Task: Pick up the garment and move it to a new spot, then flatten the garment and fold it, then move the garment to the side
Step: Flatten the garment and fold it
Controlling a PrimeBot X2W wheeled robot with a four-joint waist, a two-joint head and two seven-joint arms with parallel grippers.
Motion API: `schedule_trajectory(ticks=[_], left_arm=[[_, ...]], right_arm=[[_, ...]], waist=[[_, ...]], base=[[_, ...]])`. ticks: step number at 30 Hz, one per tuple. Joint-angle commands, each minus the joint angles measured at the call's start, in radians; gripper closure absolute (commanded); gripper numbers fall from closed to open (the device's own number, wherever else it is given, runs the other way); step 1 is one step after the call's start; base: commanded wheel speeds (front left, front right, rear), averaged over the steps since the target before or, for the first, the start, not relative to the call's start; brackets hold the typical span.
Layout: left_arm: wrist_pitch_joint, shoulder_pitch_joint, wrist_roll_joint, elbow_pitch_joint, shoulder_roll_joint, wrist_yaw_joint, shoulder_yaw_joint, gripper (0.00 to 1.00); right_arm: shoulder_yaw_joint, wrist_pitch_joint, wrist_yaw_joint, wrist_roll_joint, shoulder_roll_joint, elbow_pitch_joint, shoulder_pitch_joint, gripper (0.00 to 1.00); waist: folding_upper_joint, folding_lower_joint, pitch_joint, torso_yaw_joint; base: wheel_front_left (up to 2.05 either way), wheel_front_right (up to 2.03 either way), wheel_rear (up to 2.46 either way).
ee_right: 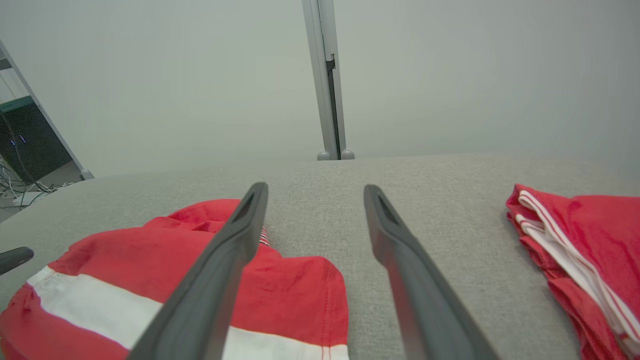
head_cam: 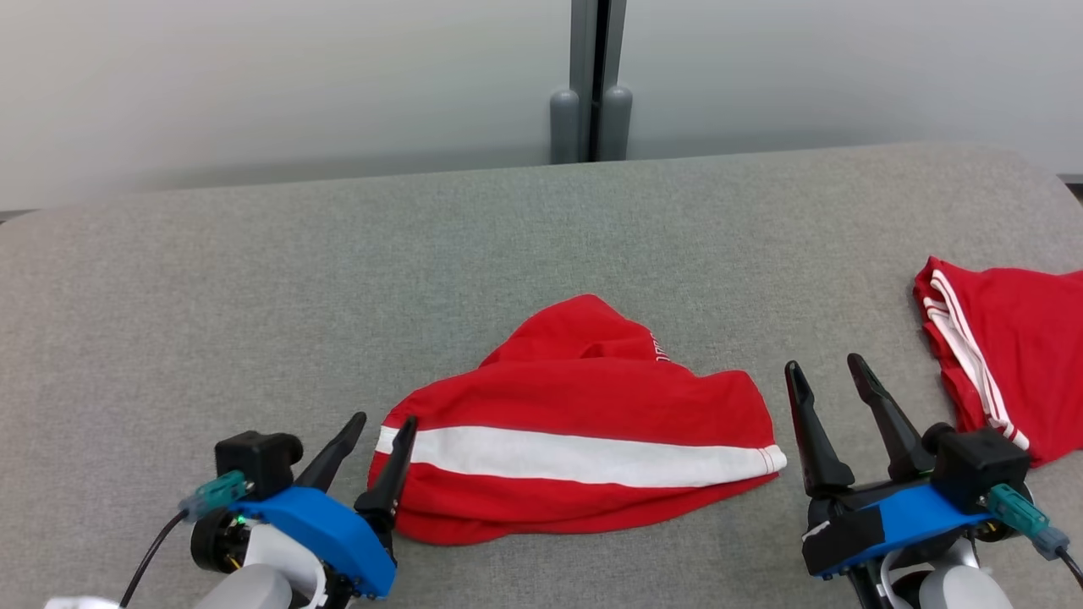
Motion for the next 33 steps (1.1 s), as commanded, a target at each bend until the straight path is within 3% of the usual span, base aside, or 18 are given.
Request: schedule_trajectory(ticks=[1, 8, 14, 18, 23, 33], left_arm=[[-0.04, 0.024, -0.003, 0.001, -0.003, 0.001, 0.023, 0.0], [-0.107, 0.083, 0.043, -0.044, -0.017, 0.019, 0.136, 0.0], [-0.108, 0.181, 0.209, -0.165, -0.067, 0.006, 0.362, 0.0], [-0.108, 0.254, 0.302, -0.205, -0.102, 0.011, 0.449, 0.0], [-0.108, 0.301, 0.377, -0.196, -0.116, 0.025, 0.482, 0.0], [-0.085, 0.315, 0.393, -0.169, -0.103, 0.03, 0.46, 0.0]], right_arm=[[-0.005, 0.004, 0.001, -0.009, -0.001, -0.007, 0.011, 0.0], [-0.021, 0.023, 0.001, -0.018, -0.001, -0.031, 0.034, 0.0], [-0.032, 0.039, 0.001, -0.019, -0.001, -0.043, 0.063, 0.0], [-0.031, 0.051, 0.001, -0.021, -0.001, -0.05, 0.074, 0.0], [-0.031, 0.066, 0.001, -0.027, -0.001, -0.054, 0.089, 0.0], [-0.043, 0.071, 0.001, -0.026, -0.001, -0.062, 0.123, 0.0]], waist=[[-0.0001, 0.0001, -0.012, 0.002], [-0.0001, 0.0001, -0.046, 0.02], [-0.0001, 0.0001, -0.078, 0.034], [-0.0001, 0.0001, -0.099, 0.033], [-0.0001, 0.0001, -0.118, 0.033], [-0.0001, 0.0001, -0.123, 0.033]], base=[[0.0, 0.0, 0.0], [0.0, 0.0, 0.0], [0.0, 0.0, 0.0], [0.0, 0.0, 0.0], [0.0, 0.0, 0.0], [0.0, 0.0, 0.0]])
